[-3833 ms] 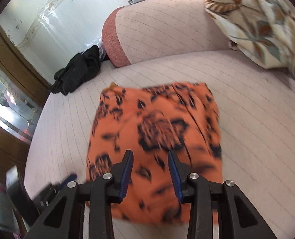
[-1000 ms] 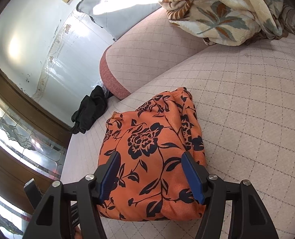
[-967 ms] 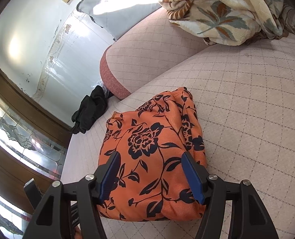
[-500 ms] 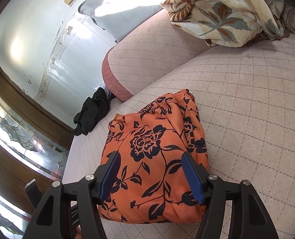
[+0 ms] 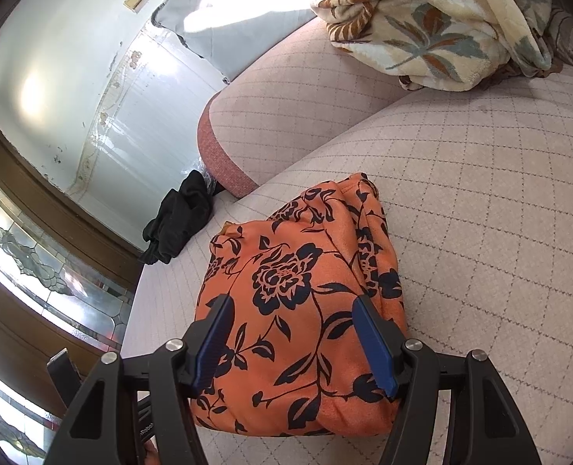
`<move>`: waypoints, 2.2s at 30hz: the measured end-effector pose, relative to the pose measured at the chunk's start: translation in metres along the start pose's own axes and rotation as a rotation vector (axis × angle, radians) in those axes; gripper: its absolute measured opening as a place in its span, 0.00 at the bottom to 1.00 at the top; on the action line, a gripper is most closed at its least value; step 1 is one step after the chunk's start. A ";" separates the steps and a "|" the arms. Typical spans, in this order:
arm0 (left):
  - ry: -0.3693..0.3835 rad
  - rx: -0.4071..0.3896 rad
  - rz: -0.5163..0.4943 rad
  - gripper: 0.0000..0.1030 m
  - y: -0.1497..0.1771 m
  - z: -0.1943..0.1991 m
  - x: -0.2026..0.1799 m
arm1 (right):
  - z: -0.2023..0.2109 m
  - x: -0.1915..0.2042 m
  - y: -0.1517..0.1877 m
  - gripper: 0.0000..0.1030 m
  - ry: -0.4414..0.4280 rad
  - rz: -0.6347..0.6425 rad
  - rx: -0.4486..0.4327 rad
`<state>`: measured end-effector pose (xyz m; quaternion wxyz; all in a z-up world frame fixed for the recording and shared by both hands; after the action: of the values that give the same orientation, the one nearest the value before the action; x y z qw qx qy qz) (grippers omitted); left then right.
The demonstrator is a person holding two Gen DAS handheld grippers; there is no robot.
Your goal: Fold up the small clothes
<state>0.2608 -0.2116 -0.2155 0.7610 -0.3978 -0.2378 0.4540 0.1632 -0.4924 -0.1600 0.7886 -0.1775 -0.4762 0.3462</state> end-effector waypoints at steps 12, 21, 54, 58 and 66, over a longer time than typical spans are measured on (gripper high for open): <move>0.000 0.000 0.000 0.72 0.000 0.000 0.001 | 0.000 -0.001 -0.001 0.66 0.002 0.000 -0.002; -0.003 -0.001 0.004 0.72 -0.001 0.000 0.003 | -0.001 -0.002 0.000 0.66 0.005 -0.002 0.000; 0.020 0.013 -0.004 0.72 0.001 -0.008 0.003 | -0.007 -0.012 -0.001 0.66 0.063 -0.005 0.016; 0.024 0.016 -0.003 0.72 0.001 -0.009 0.004 | -0.009 -0.013 0.000 0.66 0.064 -0.009 0.020; 0.159 0.054 0.070 0.73 -0.003 -0.015 0.010 | -0.017 -0.019 0.003 0.70 0.040 -0.045 0.064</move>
<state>0.2773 -0.2093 -0.2218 0.7716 -0.4199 -0.1503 0.4535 0.1709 -0.5025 -0.1817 0.8108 -0.1485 -0.4528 0.3399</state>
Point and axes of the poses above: each gripper's, at about its wrist camera, not at the fingertips, and z roughly against the way its jaws point, x to its left, y to its underside, the point moved 3 cm from there along -z, roughly the way its jaws point, and after that the axes turned 11 degrees about -x, right-handed, at the moved point
